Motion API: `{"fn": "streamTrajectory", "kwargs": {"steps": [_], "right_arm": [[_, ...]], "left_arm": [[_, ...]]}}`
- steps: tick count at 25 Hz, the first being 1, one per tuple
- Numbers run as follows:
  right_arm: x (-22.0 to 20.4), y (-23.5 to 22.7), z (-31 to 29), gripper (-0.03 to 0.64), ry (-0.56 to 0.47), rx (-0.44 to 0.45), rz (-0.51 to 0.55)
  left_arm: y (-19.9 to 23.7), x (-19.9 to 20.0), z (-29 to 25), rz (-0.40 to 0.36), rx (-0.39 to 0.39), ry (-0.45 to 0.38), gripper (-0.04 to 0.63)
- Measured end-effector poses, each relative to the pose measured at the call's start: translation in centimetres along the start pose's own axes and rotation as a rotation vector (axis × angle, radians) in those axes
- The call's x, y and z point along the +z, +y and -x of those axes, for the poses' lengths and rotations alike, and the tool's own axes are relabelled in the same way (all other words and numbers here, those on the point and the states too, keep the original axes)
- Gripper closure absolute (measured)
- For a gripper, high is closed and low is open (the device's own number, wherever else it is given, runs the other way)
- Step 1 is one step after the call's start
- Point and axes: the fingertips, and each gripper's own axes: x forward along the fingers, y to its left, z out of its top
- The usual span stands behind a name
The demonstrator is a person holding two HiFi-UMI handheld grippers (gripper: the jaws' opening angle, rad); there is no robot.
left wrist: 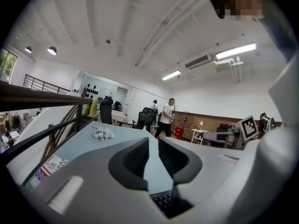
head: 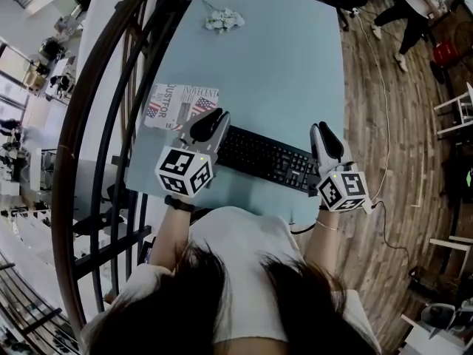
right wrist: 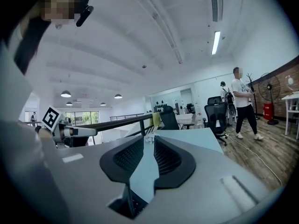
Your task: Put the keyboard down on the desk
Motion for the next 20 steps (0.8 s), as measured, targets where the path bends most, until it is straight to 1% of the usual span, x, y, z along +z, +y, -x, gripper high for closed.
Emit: {"fn": "streamTrajectory", "kwargs": {"steps": [4,7,10,20], "right_arm": [[0.1,0.5,0.1,0.588,-0.009,0.02,-0.006],[0.4,0.3,0.3,0.615,-0.02,0.014,-0.009],[0.5,0.0,0.5,0.615,-0.019,0.001,-0.003],[-0.5,-0.3,0.4,0.615,0.013,-0.016,-0.015]], "left_arm": [[0.0,0.0,0.7,0.022,-0.024,-0.013,0.509],[-0.3,0.5,0.9,0.02,-0.048,-0.043,0.538],[-0.3,0.8,0.9,0.016,-0.059,-0.054,0.538],[0.6,0.4,0.4,0.022,-0.053,-0.027,0.538]]}}
